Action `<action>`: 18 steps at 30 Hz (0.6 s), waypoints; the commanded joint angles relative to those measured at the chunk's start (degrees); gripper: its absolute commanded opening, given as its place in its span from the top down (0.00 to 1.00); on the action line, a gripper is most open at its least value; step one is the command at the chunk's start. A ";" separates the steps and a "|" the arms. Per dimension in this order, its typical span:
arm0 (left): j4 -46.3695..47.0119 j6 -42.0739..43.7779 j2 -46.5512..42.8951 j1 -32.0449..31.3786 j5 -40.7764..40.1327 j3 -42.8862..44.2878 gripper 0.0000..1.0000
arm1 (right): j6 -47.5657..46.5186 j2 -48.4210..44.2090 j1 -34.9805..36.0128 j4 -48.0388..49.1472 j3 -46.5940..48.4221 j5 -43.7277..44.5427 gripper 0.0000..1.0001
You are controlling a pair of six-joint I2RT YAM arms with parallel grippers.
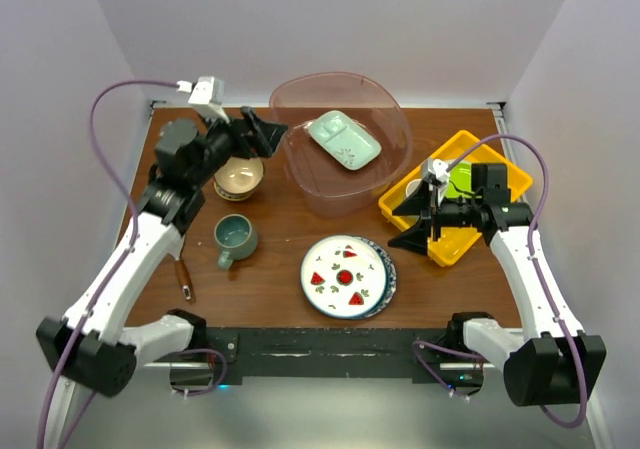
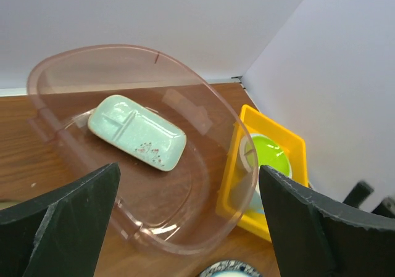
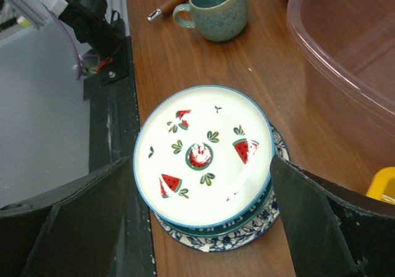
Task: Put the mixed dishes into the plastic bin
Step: Place the plate in the plastic bin, then pick up the plate at the center of the board.
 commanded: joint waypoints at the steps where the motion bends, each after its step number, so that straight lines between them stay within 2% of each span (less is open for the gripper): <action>1: -0.12 8.25 -11.71 0.70 -2.04 -8.28 0.00 | -9.48 -0.29 -0.13 -7.28 4.61 1.10 0.02; 3: -1.64 10.37 -16.21 0.70 -1.60 -11.28 0.00 | -13.25 0.85 -0.05 -11.24 6.89 1.62 0.02; 7: -5.15 14.85 -28.59 0.70 -0.28 -20.32 0.00 | -27.11 3.57 0.39 -23.97 10.50 4.60 0.02; 10: -7.26 16.35 -35.01 0.70 0.86 -25.52 0.00 | -33.72 5.33 1.62 -28.38 11.47 6.28 0.02; 14: -9.20 17.50 -40.31 0.70 0.17 -30.36 0.00 | -36.30 6.04 6.44 -28.14 11.12 11.45 0.02; 18: -9.30 17.24 -43.56 0.70 -1.25 -34.13 0.00 | -31.21 4.47 12.87 -21.55 9.98 17.35 0.02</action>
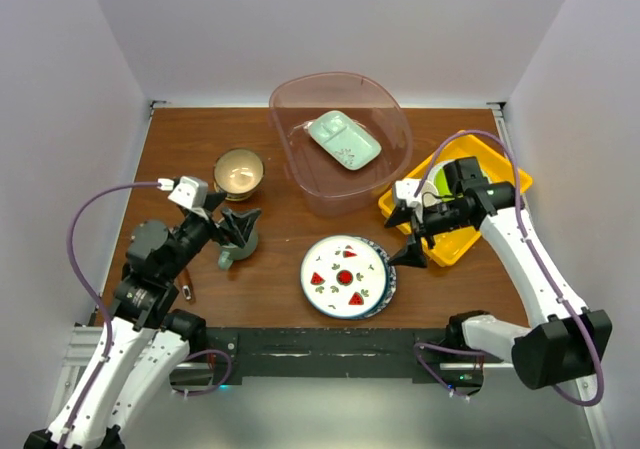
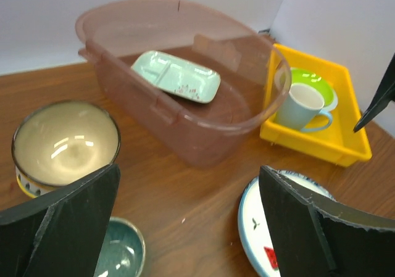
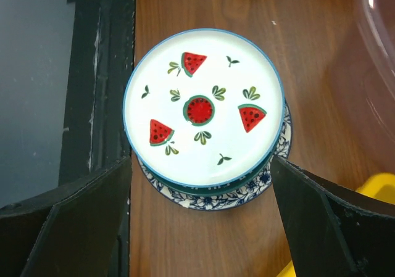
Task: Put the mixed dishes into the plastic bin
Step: Pick up the plate at the center of the board.
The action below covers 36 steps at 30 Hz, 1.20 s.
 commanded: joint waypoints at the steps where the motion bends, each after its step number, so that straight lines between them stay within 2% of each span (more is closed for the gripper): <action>1: 0.21 1.87 -2.87 0.37 -1.20 -2.89 0.00 | -0.73 -2.31 5.90 4.59 0.01 6.97 0.02; 9: 1.45 1.78 -1.21 0.37 -1.82 -3.94 0.00 | 1.02 -1.17 15.04 9.52 0.45 12.77 0.02; 20: 1.36 1.69 -0.24 0.37 -3.58 -4.12 0.00 | 0.15 -1.79 27.52 12.69 -3.94 22.87 0.02; 25: 1.18 1.61 0.29 0.37 -4.19 -4.12 0.00 | 0.93 -1.70 33.31 15.24 -7.10 27.19 0.05; 28: 1.01 1.52 0.29 0.37 -4.46 -4.12 0.00 | 3.74 -1.26 35.52 19.36 -9.13 31.14 0.09; 34: 0.92 1.61 0.37 0.37 -4.63 -4.12 0.00 | 22.25 -1.44 35.44 33.95 -11.94 43.08 0.11; 36: 0.83 1.61 0.38 0.37 -4.46 -4.12 0.00 | 25.27 -0.30 34.74 36.68 -12.21 47.12 0.12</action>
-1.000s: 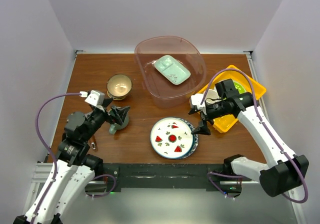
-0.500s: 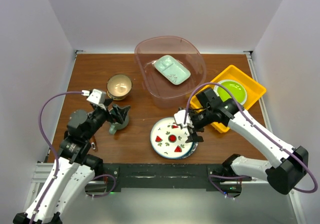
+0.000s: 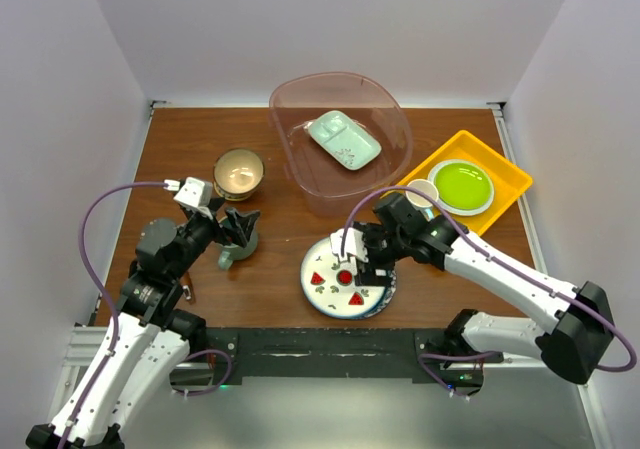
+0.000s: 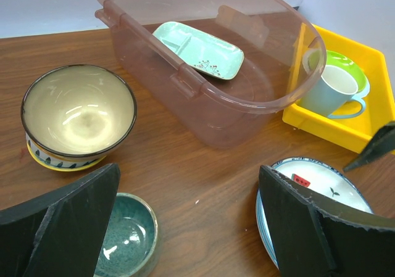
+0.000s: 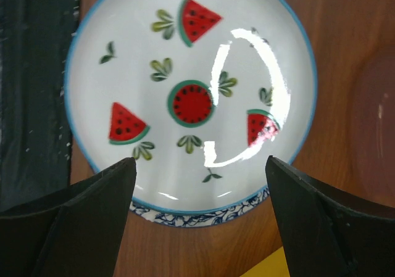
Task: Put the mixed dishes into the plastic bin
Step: Pick up the plate at the center of the board.
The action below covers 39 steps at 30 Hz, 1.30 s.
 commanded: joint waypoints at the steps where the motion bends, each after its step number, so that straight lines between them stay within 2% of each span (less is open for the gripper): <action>1: 1.68 1.45 0.16 0.37 -0.59 0.05 0.00 | 13.82 1.17 -1.00 11.53 -0.62 10.64 0.13; 5: 1.68 1.37 0.07 0.37 -0.41 0.05 0.00 | 18.93 2.67 -3.90 14.25 -0.71 10.65 0.22; 12: 1.77 1.37 -0.02 0.37 0.03 0.14 0.00 | 23.60 2.84 -11.45 15.93 -1.33 6.17 0.27; 18: 1.69 1.28 0.07 0.37 0.11 0.05 0.00 | 25.09 4.51 -12.69 15.92 0.17 5.20 0.30; 29: 1.77 1.37 0.16 0.37 0.29 0.05 0.00 | 27.11 8.20 -16.12 16.10 1.57 1.68 0.44; 39: 1.77 1.28 0.24 0.45 0.55 -0.03 0.00 | 28.08 10.40 -16.82 16.37 2.19 1.33 0.52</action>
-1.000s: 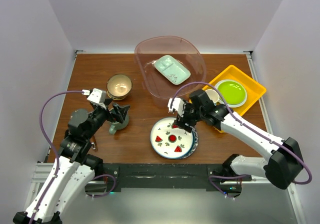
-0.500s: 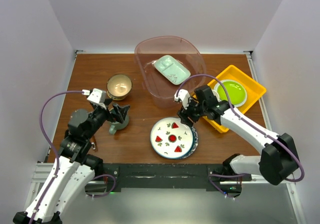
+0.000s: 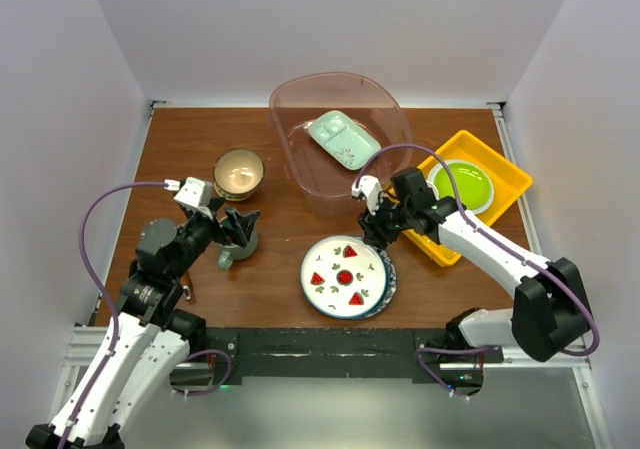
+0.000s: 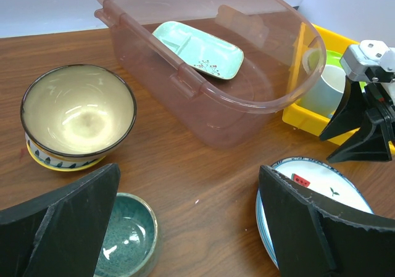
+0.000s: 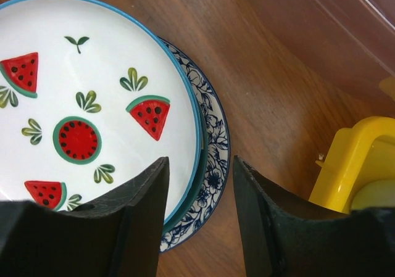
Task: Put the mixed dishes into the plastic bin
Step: Pick up the plate at the center of the board.
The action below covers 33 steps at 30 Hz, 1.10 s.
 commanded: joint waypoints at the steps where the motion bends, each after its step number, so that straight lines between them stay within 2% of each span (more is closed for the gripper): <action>1: 1.86 1.37 0.18 0.37 0.51 0.05 0.00 | 2.07 1.50 -0.58 1.87 2.89 -0.94 0.52; 11: 1.86 1.37 0.27 0.37 0.60 -0.03 0.00 | 0.76 5.37 -0.76 -0.49 4.03 -5.69 0.60; 33: 1.86 1.28 0.18 0.37 0.86 0.05 0.00 | 0.49 11.97 -0.58 -1.20 5.26 -2.96 0.69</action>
